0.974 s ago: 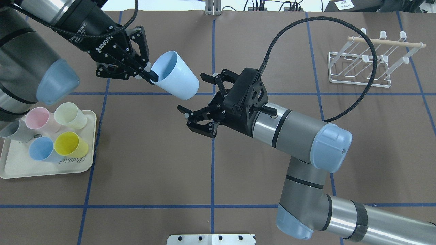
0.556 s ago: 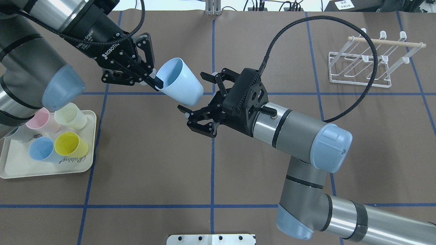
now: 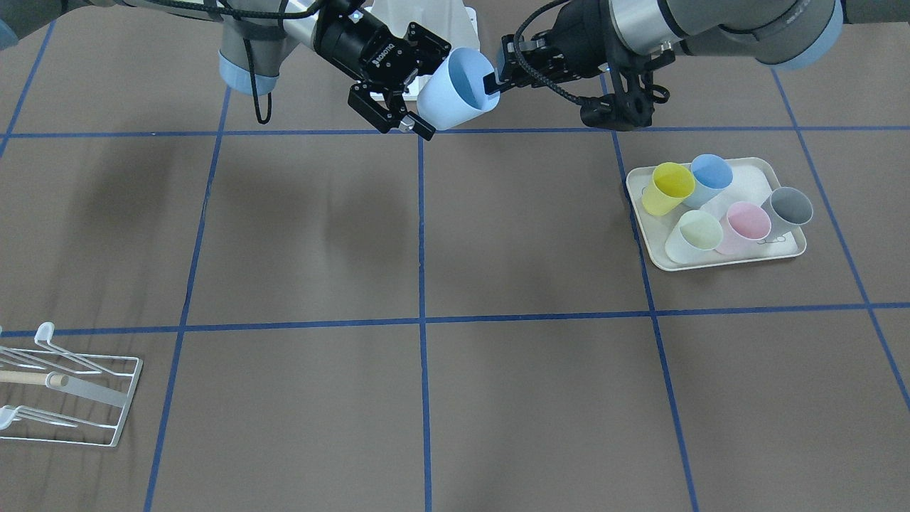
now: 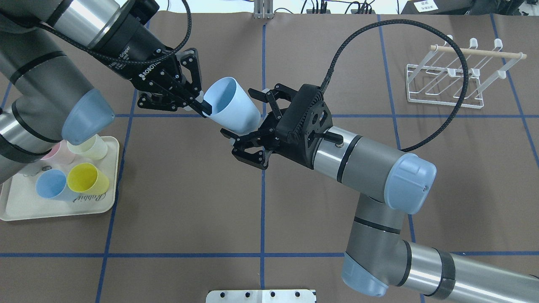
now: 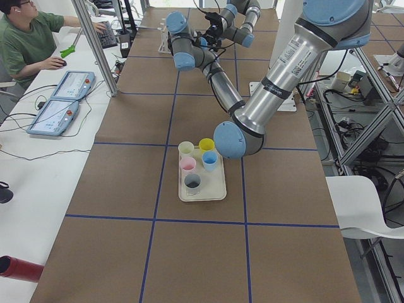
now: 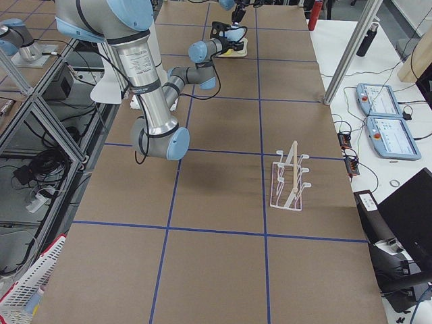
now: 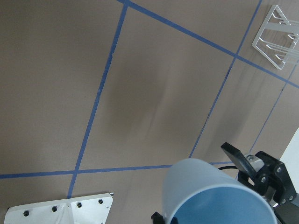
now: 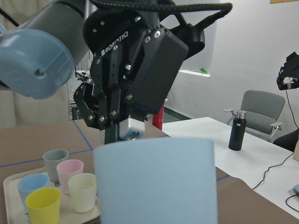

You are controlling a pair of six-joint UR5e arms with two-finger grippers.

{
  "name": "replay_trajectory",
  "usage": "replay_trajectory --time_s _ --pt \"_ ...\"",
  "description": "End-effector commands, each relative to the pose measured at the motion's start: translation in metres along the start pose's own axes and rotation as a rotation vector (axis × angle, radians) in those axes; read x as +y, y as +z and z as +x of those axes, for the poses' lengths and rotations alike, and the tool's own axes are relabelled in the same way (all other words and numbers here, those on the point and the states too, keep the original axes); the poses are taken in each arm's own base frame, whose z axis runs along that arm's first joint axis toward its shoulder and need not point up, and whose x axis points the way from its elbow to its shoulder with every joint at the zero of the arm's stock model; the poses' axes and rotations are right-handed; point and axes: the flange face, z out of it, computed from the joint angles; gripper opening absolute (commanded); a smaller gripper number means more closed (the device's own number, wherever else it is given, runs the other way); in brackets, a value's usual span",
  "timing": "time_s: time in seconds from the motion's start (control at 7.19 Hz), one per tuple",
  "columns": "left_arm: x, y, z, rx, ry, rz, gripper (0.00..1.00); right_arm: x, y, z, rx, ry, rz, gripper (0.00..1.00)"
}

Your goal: Transfer IKEA cup to right arm and place on rack

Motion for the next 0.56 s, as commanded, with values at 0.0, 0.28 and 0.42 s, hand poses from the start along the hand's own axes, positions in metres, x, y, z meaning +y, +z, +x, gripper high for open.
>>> replay_trajectory --time_s 0.0,0.28,0.42 --pt "0.0004 0.0 0.0007 0.001 0.001 0.001 0.0 0.0007 -0.0005 -0.0003 0.002 -0.001 -0.002 0.58" --pt "0.0005 0.0 0.0007 0.0 0.001 -0.001 0.0 0.0057 -0.0027 0.0005 0.001 -0.003 -0.011 0.28" --pt "-0.0002 0.0003 0.0005 0.0 0.001 -0.001 0.13 0.0096 -0.0042 0.001 0.002 -0.003 -0.018 0.23"
